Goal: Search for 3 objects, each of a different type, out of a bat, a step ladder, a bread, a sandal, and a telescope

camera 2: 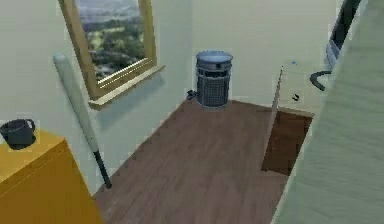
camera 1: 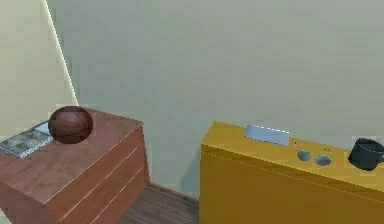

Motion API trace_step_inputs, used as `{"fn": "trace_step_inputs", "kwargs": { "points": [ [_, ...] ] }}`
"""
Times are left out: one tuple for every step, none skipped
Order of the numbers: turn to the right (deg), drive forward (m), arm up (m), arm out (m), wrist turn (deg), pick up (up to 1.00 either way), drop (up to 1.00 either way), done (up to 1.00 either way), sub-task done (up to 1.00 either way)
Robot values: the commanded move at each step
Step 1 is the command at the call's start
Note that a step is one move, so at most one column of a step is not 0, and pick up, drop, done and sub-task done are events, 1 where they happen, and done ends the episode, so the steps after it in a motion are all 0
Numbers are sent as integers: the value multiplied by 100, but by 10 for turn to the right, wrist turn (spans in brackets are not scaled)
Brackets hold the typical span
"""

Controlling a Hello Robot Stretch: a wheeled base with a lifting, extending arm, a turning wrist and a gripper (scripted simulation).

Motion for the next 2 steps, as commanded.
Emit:
{"fn": "trace_step_inputs", "kwargs": {
  "points": [
    [0,5,0,0,0,0,0,0,0],
    [180,0,0,0,0,0,0,0,0]
  ]
}}
